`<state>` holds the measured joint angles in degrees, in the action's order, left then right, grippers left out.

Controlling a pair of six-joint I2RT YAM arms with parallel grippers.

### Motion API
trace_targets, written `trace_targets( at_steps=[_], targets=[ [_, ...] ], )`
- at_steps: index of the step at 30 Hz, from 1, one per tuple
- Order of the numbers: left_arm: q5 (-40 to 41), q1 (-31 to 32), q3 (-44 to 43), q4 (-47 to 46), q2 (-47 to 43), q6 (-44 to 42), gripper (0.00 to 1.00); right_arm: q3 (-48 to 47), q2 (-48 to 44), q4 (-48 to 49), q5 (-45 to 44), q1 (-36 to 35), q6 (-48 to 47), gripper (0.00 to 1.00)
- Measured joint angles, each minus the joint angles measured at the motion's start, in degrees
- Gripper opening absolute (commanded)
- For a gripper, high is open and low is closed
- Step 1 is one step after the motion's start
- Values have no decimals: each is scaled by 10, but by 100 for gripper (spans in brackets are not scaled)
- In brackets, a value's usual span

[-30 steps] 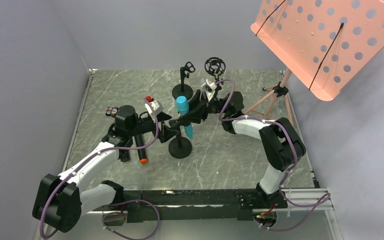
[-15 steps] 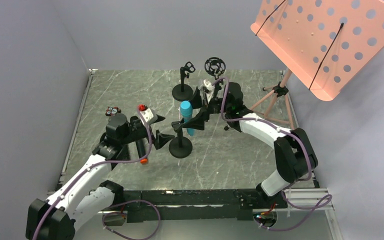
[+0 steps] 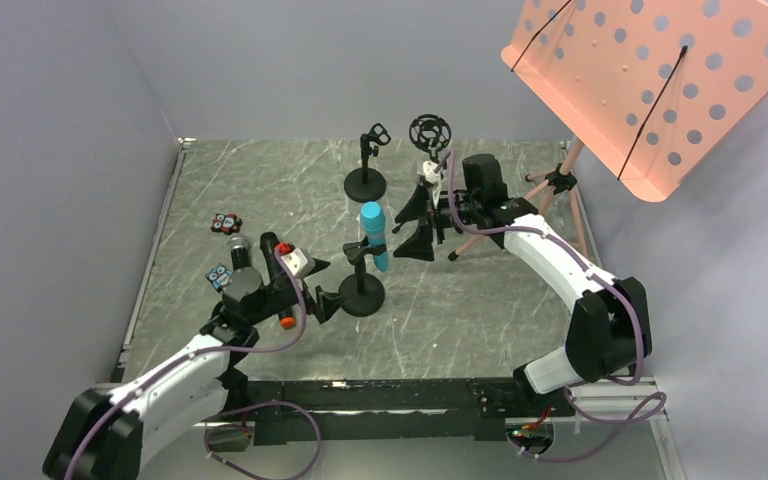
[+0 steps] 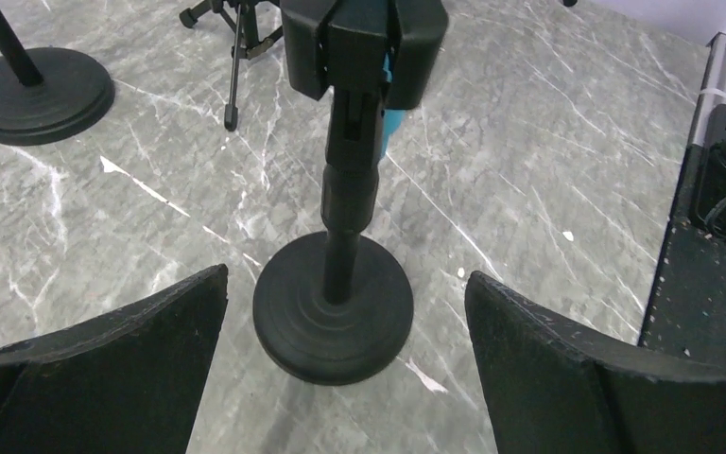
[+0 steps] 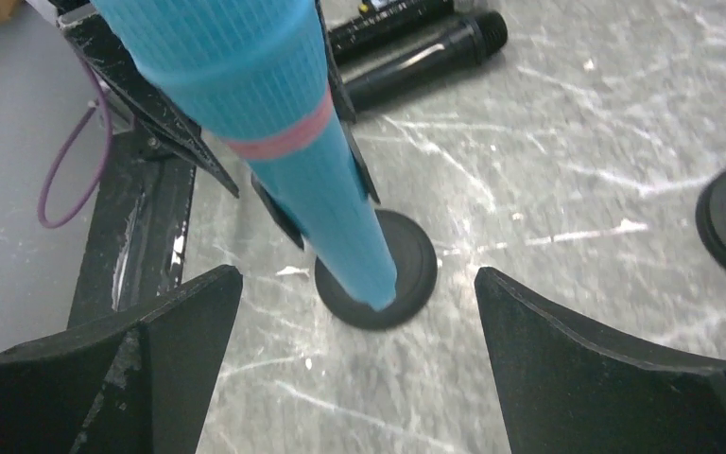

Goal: Attach the microphones to the stand

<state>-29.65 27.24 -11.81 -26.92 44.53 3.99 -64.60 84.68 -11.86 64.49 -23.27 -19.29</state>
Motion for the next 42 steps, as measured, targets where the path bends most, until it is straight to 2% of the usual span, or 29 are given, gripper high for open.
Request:
trace_targets(
  at_steps=[3,9,15,20,23,25,27,28,30,31,34,38,42],
  targets=[
    [15,15,0,-75,69,2,99,1,-19,-69,-22,15,-35,100],
    [25,21,-2,-200,190,-1,95,31,-99,-138,-24,42,-86,100],
    [19,30,-20,-287,277,-3,89,59,-136,-153,-4,111,-103,100],
    [19,49,-39,-336,331,-3,83,67,-135,-153,8,120,-104,100],
    [21,60,-46,-342,345,-7,72,70,-135,-154,14,119,-105,100],
    [21,65,-50,-343,349,-14,60,70,-135,-153,17,120,-106,100],
    [22,68,-56,-341,351,-19,54,71,-135,-153,19,120,-106,100],
    [22,68,-59,-340,352,-20,46,71,-135,-153,20,120,-106,100],
    [25,68,-63,-336,353,-23,21,71,-135,-153,21,121,-106,100],
    [22,69,-63,-336,353,-21,13,71,-135,-153,21,122,-106,100],
    [25,71,-63,-335,353,-20,0,71,-136,-153,21,124,-106,100],
    [29,71,-68,-310,341,-27,0,71,-136,-153,23,126,-106,100],
    [26,57,-100,-229,314,-29,0,71,-137,-153,25,128,-106,100]
  ],
)
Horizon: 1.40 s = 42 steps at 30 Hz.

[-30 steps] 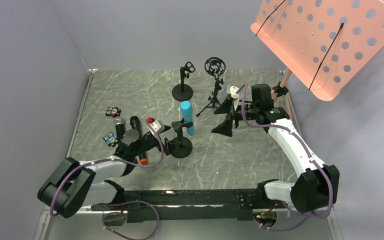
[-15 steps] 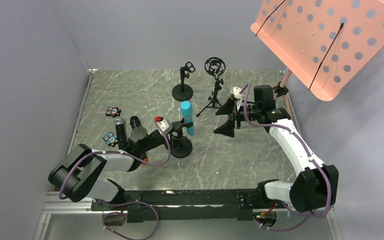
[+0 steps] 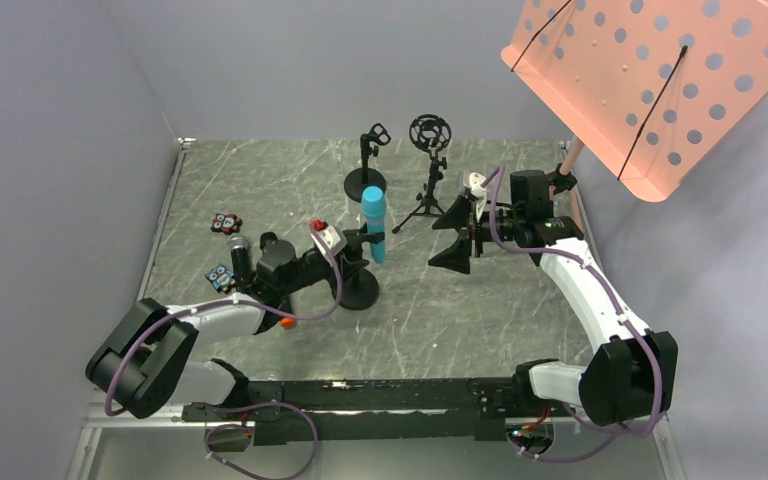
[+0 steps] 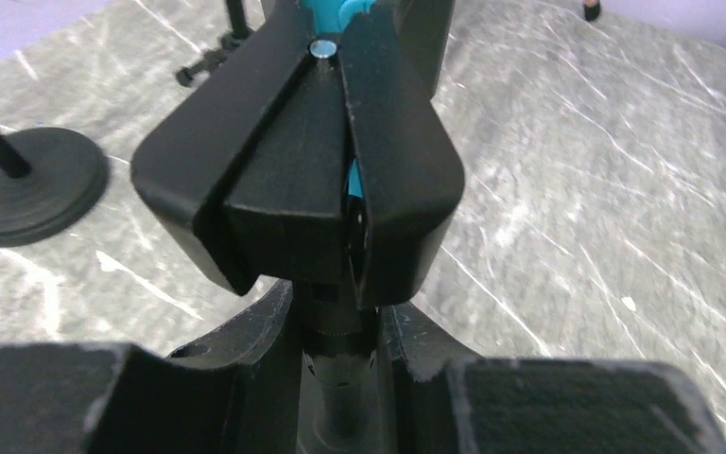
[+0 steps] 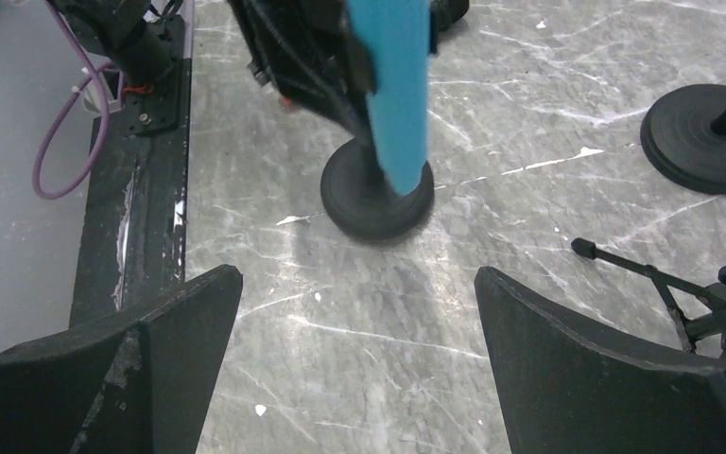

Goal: Attach the microphones to the stand

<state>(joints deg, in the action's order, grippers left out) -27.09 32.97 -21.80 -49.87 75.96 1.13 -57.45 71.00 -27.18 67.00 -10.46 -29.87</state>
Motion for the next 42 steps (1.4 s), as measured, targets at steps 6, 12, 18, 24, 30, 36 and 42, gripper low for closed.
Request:
trace_targets(
  at_steps=[6,12,18,24,30,36,42],
  targets=[
    [-13,-66,-99,97,-20,0,0,0,-12,-2,1,2,-8,100],
    [-34,-175,-201,120,3,0,0,0,-14,-8,6,2,-19,100],
    [-55,-268,-296,116,106,2,0,0,-14,-28,8,2,-35,100],
    [-63,-339,-380,114,231,-7,0,-1,-12,-54,9,2,-57,100],
    [-60,-380,-453,116,335,-20,0,-10,7,-82,10,2,-80,100],
    [-54,-395,-504,120,401,-30,1,-17,24,-104,10,2,-97,100],
    [-51,-394,-519,129,416,-40,10,-17,33,-109,10,2,-102,100]
  ],
)
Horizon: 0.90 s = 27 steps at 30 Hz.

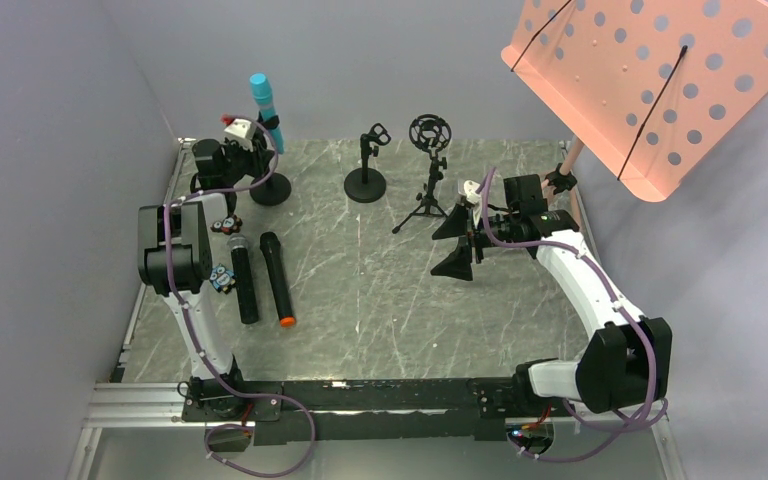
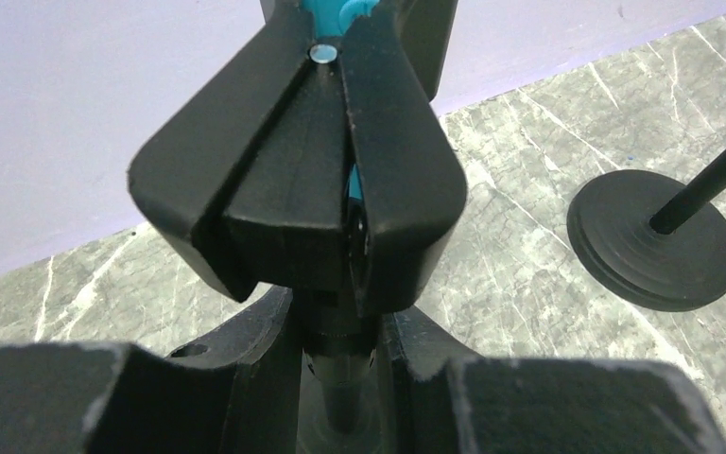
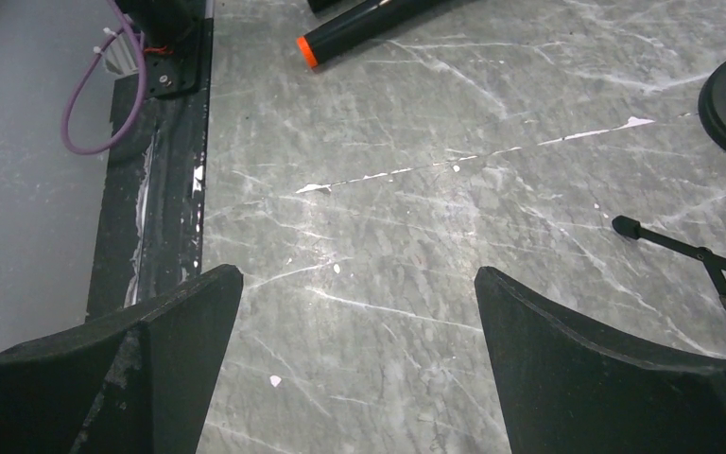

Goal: Attach the microphones to the stand

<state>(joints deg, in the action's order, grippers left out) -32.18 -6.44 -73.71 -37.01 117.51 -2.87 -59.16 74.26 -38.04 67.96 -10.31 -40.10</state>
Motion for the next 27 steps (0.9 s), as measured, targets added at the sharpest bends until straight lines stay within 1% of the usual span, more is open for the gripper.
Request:
trace_targets(
  at_steps=[2,5,6,7,9,12,14,19,24,27],
  targets=[
    [0,0,0,1,0,-1,25,0,0,0,0,0,0,100],
    [0,-1,4,-3,0,2,43,0,0,0,0,0,0,100],
    [0,-2,8,-7,0,5,50,0,0,0,0,0,0,100],
    [0,-3,14,-15,-1,7,60,0,0,0,0,0,0,100],
    [0,-5,31,-27,-7,17,72,0,0,1,-1,0,0,100],
    [4,-7,63,-33,-27,36,84,0,0,1,-2,0,0,100],
    [9,-9,89,-35,-50,44,90,0,-1,2,-4,0,0,100],
    [29,-9,143,-35,-135,56,99,0,-3,2,-7,0,0,100],
    [60,-9,217,-36,-242,84,99,0,-9,1,-17,1,-3,100],
    [82,-9,256,-21,-296,106,99,0,-15,2,-20,1,-4,100]
  ],
)
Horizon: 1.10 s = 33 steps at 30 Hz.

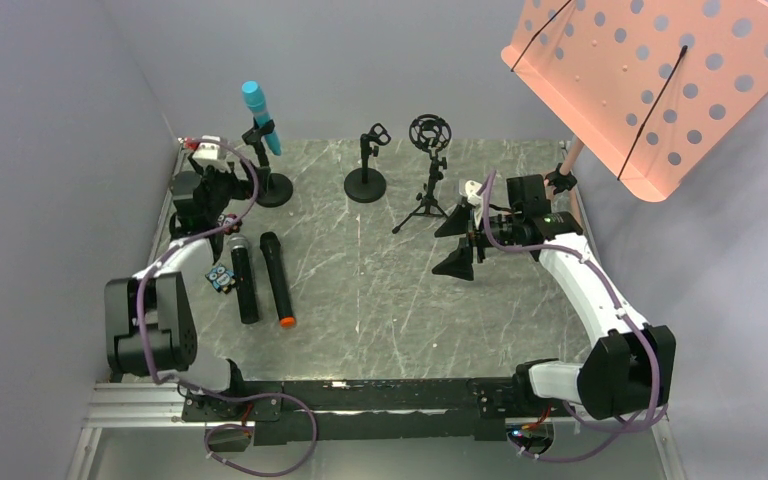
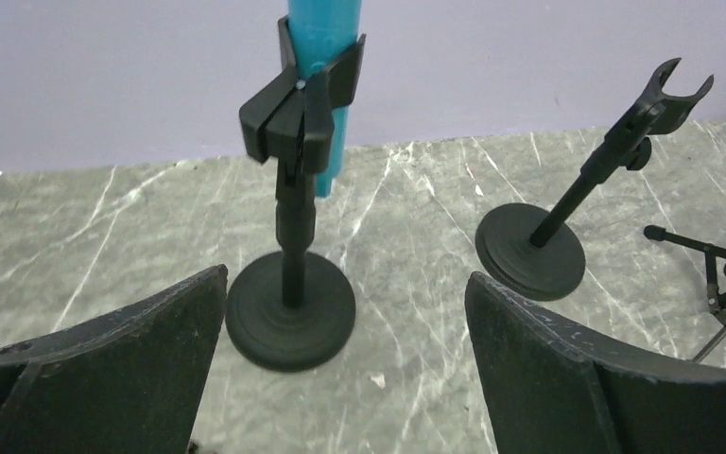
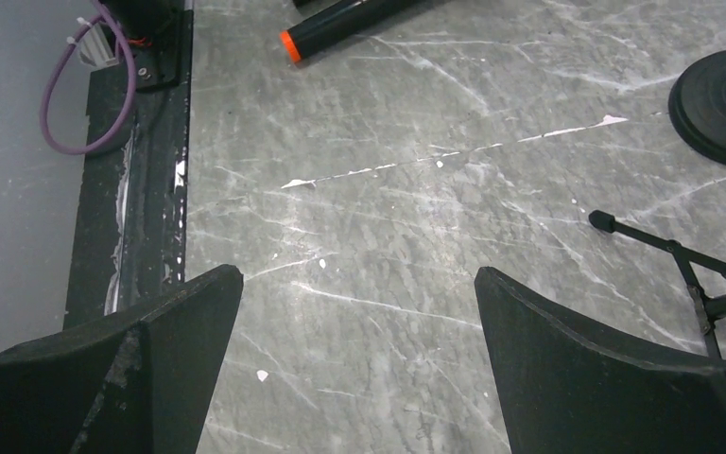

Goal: Attach the microphones to the stand

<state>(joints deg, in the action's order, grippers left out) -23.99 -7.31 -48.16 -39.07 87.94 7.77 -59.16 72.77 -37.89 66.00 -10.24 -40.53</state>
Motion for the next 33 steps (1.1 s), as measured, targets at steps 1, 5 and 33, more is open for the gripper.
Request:
trace_targets(
  at_steps=[1,5,33],
  targets=[
    [7,0,12,9,-17,9,99,0,-1,0,-1,0,0,100],
    [25,0,58,63,-98,36,99,0,-10,0,-2,3,0,100],
    [-16,214,-145,345,-28,58,98,0,-6,4,-21,19,11,100]
  ],
)
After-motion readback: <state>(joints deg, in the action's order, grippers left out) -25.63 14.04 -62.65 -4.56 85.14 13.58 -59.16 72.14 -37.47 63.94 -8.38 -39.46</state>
